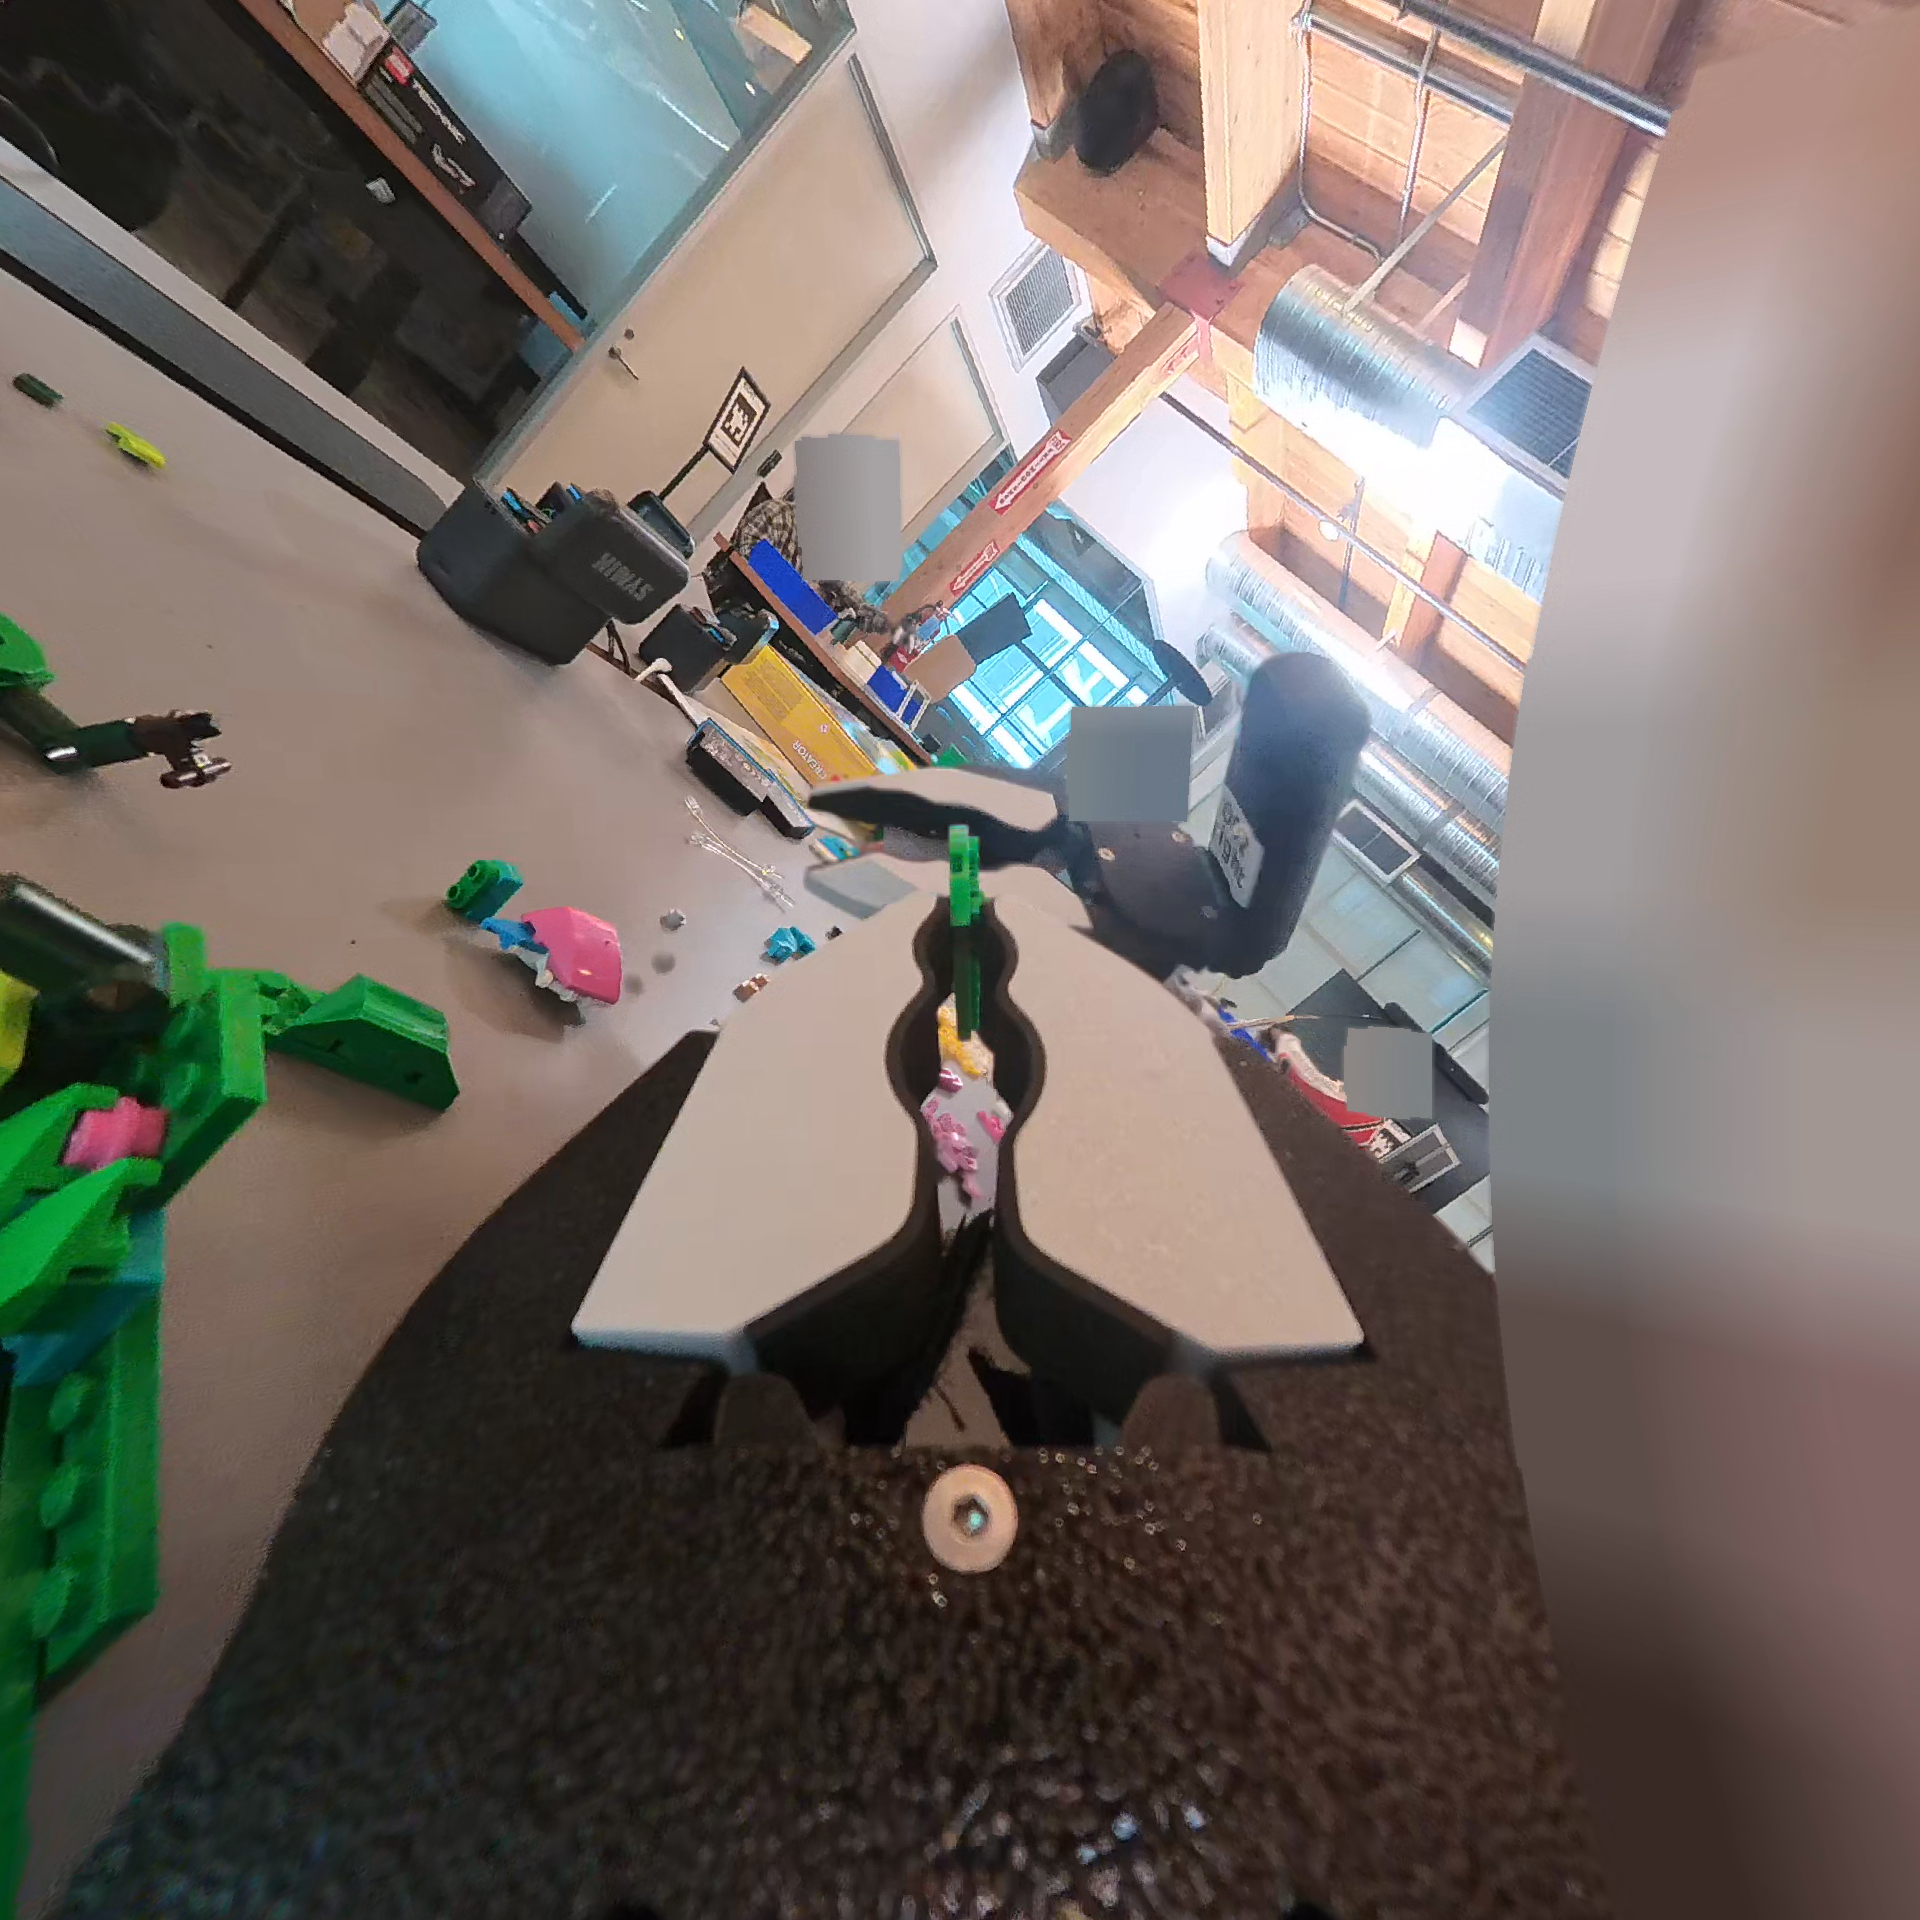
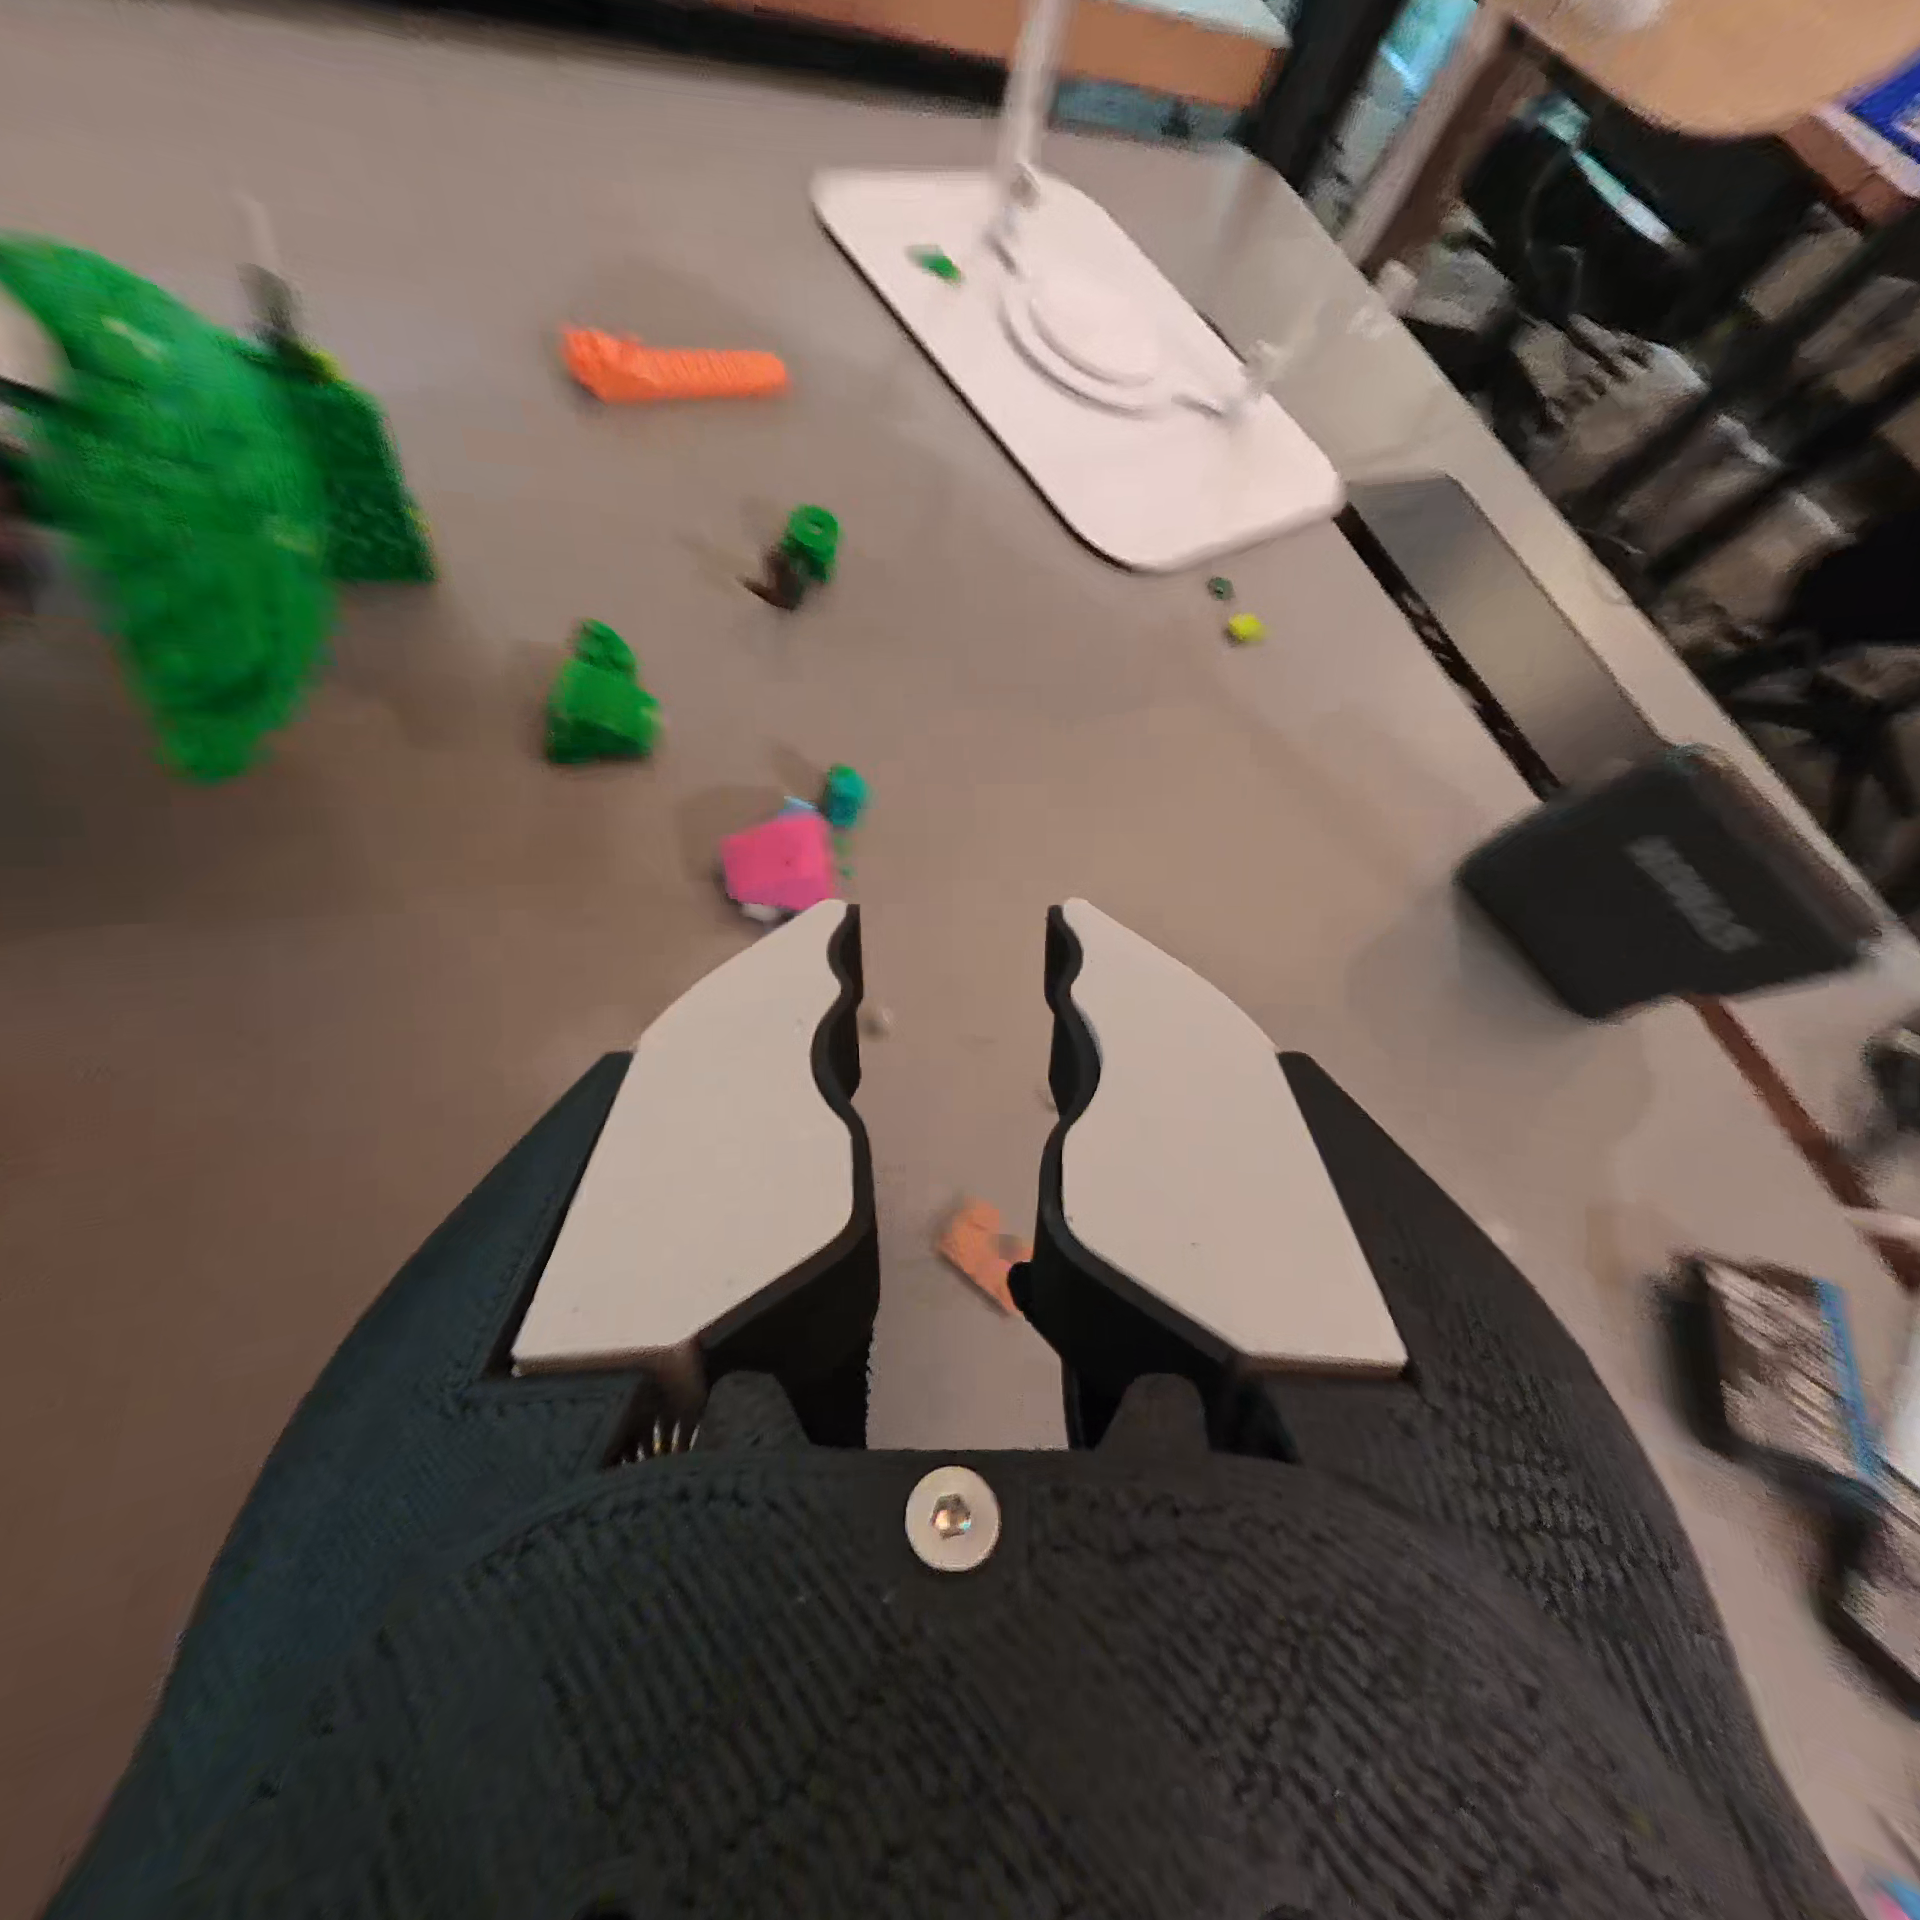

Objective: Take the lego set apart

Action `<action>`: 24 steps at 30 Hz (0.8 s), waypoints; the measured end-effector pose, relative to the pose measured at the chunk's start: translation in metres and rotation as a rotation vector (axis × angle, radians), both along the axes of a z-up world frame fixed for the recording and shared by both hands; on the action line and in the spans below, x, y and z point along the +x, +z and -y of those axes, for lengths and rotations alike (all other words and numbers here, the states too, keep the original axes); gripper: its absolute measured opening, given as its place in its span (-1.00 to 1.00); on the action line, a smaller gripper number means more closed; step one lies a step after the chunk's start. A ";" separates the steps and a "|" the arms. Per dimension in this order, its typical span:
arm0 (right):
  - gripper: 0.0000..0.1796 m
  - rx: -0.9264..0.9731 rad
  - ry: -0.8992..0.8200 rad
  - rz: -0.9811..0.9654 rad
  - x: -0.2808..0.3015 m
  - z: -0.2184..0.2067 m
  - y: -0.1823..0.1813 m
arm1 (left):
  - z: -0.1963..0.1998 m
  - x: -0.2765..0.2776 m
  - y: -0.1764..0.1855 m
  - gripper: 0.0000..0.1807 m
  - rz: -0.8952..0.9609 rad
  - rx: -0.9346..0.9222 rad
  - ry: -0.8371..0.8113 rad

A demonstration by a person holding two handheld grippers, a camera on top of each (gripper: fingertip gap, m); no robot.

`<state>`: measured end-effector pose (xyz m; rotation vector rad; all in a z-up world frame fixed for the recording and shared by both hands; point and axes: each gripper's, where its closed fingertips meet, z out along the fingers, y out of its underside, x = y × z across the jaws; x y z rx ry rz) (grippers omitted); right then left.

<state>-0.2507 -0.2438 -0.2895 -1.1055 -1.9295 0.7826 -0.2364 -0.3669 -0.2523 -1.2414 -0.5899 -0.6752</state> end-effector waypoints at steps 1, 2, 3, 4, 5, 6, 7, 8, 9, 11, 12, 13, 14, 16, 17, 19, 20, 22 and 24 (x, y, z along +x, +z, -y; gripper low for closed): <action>-0.66 -0.067 0.075 -0.022 0.005 0.018 0.005 | 0.000 0.000 0.000 -0.96 0.007 0.006 0.004; -0.70 -0.127 0.162 -0.066 0.012 0.039 0.015 | 0.000 -0.001 0.001 -0.96 0.013 0.011 0.012; -0.73 -0.155 0.240 -0.129 0.019 0.059 0.027 | 0.000 -0.002 0.002 -0.96 0.019 0.017 0.019; -0.75 -0.144 0.296 -0.198 0.027 0.074 0.037 | 0.001 -0.003 0.002 -0.96 0.026 0.023 0.026; -0.77 -0.104 0.317 -0.252 0.032 0.085 0.044 | 0.001 -0.003 0.002 -0.96 0.033 0.029 0.031; -0.77 -0.051 0.318 -0.277 0.034 0.092 0.045 | 0.001 -0.003 0.003 -0.96 0.039 0.032 0.030; -0.77 -0.004 0.320 -0.280 0.036 0.097 0.044 | 0.001 -0.003 0.002 -0.96 0.044 0.034 0.026; -0.75 0.028 0.323 -0.276 0.037 0.102 0.042 | 0.000 -0.002 0.002 -0.96 0.049 0.037 0.020; -0.75 0.049 0.324 -0.276 0.037 0.106 0.041 | -0.001 0.000 0.002 -0.96 0.051 0.038 0.014; -0.76 0.070 0.326 -0.285 0.037 0.112 0.041 | -0.003 0.003 0.002 -0.96 0.052 0.039 0.001; -0.76 0.082 0.319 -0.287 0.036 0.112 0.041 | -0.004 0.005 0.003 -0.96 0.050 0.039 -0.005; -0.76 0.101 0.315 -0.280 0.034 0.112 0.040 | -0.005 0.007 0.004 -0.96 0.047 0.039 -0.011; -0.76 0.120 0.307 -0.270 0.033 0.111 0.038 | -0.006 0.009 0.004 -0.96 0.042 0.037 -0.017; -0.81 0.146 0.292 -0.264 0.031 0.110 0.037 | -0.006 0.009 0.003 -0.96 0.033 0.027 -0.008; -0.82 0.149 0.290 -0.266 0.032 0.110 0.038 | -0.005 0.010 0.004 -0.96 0.026 0.030 -0.019; -0.86 0.144 0.270 -0.265 0.032 0.108 0.041 | -0.005 0.012 0.006 -0.96 0.004 0.025 -0.038; -0.84 0.141 0.264 -0.260 0.032 0.108 0.041 | -0.005 0.013 0.006 -0.96 -0.011 0.016 -0.043; -0.84 0.158 0.258 -0.258 0.032 0.108 0.041 | -0.007 0.018 0.005 -0.96 -0.041 -0.004 -0.064; -0.87 0.184 0.260 -0.247 0.033 0.109 0.040 | -0.007 0.019 0.004 -0.95 -0.033 -0.001 -0.070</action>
